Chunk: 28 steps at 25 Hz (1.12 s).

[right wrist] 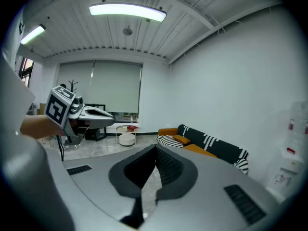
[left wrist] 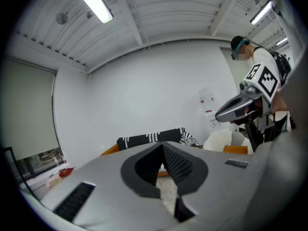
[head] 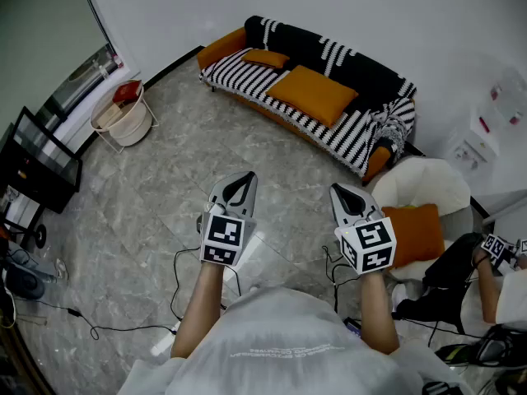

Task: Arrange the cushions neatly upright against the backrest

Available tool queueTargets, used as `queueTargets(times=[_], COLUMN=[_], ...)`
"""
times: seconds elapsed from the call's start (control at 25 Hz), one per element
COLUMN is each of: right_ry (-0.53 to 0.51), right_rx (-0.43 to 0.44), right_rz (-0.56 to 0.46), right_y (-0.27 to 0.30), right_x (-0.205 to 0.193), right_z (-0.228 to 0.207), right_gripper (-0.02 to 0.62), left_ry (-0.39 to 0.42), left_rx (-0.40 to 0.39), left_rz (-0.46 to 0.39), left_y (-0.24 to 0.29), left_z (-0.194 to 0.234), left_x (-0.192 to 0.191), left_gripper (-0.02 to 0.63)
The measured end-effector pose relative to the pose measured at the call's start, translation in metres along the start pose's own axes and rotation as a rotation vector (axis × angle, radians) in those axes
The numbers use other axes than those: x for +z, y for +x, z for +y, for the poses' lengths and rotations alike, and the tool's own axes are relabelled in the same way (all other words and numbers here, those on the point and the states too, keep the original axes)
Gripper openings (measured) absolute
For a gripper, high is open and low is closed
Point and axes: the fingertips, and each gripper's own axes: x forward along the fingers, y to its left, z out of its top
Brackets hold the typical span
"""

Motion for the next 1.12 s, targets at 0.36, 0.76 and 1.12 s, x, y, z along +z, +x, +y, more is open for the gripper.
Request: queueTargets(times=[0.36,0.76,1.12], right_ry=[0.065,0.059,0.050], right_rx=[-0.016,0.009,0.056], right_rz=[-0.023,-0.043,-0.027], right_y=[0.003,-0.016,-0.017], right_x=[-0.010,-0.022,-0.030], right_z=[-0.006,-0.039,-0.054], right_gripper=[0.003,0.003,0.003], left_ry=[-0.016,-0.026,-0.064], left_rx=[-0.037,-0.012,0.046], left_rz=[0.016,0.049,0.086], left_y=[0.014,0.020,0.016], left_z=[-0.020,-0.061,-0.071], left_x=[-0.009,-0.013,-0.019], left_gripper=[0.017,0.017,0.017])
